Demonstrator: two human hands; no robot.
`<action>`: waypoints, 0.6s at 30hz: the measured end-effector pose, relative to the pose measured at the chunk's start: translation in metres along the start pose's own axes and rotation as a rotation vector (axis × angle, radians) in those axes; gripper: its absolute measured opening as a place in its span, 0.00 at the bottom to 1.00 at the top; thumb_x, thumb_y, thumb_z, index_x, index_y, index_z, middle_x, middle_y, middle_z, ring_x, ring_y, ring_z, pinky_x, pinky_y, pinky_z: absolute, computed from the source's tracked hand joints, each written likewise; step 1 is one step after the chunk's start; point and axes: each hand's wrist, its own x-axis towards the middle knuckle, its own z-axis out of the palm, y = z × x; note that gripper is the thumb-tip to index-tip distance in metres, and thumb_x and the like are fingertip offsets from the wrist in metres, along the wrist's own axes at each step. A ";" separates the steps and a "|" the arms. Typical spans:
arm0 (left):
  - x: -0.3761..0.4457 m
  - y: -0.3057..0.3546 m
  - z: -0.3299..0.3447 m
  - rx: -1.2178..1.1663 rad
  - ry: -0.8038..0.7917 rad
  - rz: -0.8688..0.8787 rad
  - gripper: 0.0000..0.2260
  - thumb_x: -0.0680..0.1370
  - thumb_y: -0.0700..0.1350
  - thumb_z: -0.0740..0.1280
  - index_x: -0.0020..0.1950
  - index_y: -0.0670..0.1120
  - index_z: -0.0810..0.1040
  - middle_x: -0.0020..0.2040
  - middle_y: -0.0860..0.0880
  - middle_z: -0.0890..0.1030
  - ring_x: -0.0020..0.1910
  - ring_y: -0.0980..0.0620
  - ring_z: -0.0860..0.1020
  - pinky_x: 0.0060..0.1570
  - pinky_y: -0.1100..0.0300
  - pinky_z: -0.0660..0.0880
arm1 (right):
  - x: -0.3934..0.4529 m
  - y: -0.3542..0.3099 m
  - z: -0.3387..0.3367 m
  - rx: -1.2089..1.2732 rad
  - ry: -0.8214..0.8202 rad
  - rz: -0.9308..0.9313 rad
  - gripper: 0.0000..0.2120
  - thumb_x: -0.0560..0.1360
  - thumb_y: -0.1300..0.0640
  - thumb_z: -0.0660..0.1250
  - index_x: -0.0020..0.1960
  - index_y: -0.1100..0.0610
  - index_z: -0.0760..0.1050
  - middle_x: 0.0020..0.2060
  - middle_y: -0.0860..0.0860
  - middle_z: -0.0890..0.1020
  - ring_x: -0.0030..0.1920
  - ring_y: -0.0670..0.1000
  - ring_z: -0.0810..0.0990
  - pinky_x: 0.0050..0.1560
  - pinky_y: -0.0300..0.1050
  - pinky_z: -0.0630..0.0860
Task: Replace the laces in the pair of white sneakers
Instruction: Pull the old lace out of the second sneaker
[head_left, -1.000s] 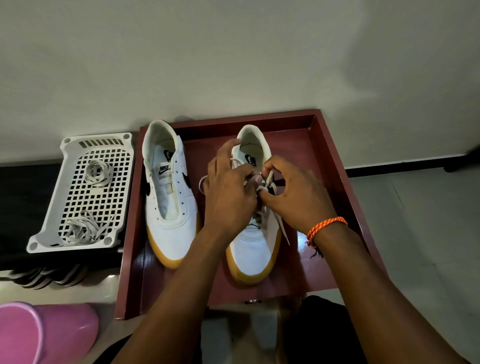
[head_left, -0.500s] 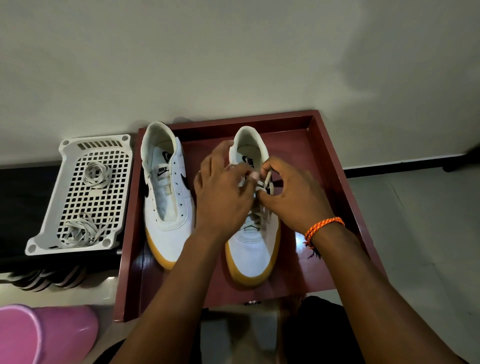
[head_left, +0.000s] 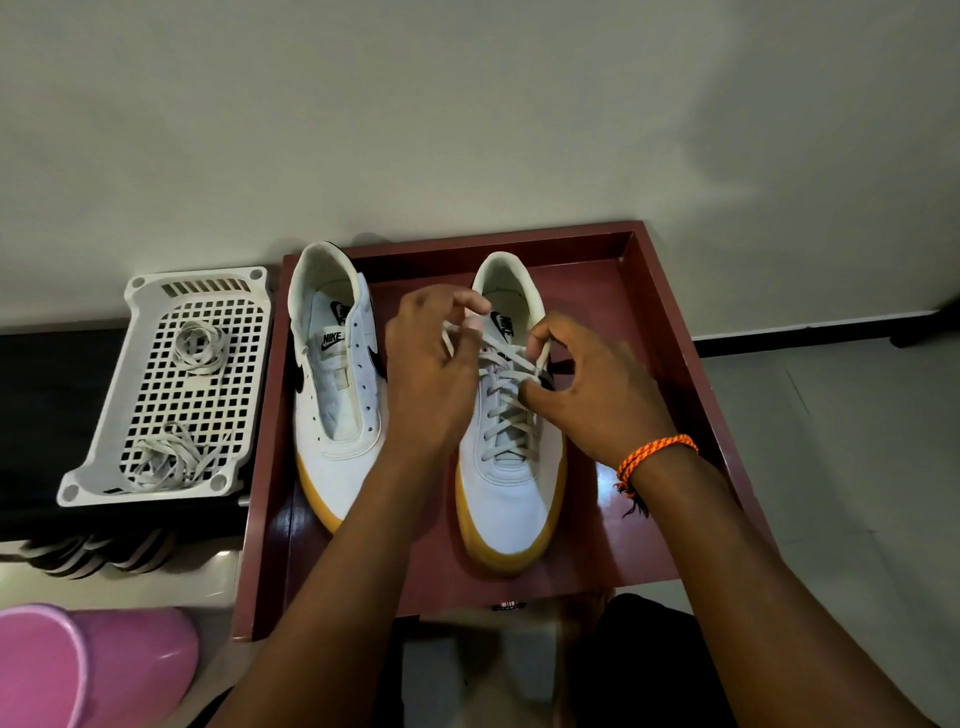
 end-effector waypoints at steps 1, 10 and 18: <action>-0.002 -0.002 0.001 0.131 -0.058 0.036 0.10 0.83 0.52 0.63 0.57 0.54 0.83 0.67 0.51 0.76 0.69 0.48 0.73 0.65 0.46 0.75 | 0.000 0.000 0.000 0.001 -0.001 -0.006 0.12 0.74 0.50 0.75 0.50 0.44 0.72 0.44 0.42 0.84 0.35 0.37 0.78 0.29 0.33 0.67; -0.006 0.003 0.009 0.067 -0.142 -0.067 0.05 0.82 0.49 0.67 0.52 0.51 0.82 0.69 0.53 0.77 0.69 0.47 0.71 0.64 0.47 0.75 | 0.001 0.000 0.000 -0.028 -0.018 0.004 0.13 0.74 0.49 0.76 0.50 0.43 0.71 0.43 0.42 0.83 0.36 0.32 0.77 0.25 0.29 0.66; 0.013 0.014 -0.024 -0.601 0.145 -0.474 0.07 0.88 0.40 0.61 0.52 0.46 0.75 0.38 0.49 0.80 0.31 0.58 0.70 0.36 0.63 0.70 | 0.000 -0.001 0.003 0.038 0.002 -0.009 0.10 0.73 0.52 0.75 0.49 0.44 0.75 0.52 0.45 0.83 0.40 0.40 0.80 0.37 0.41 0.77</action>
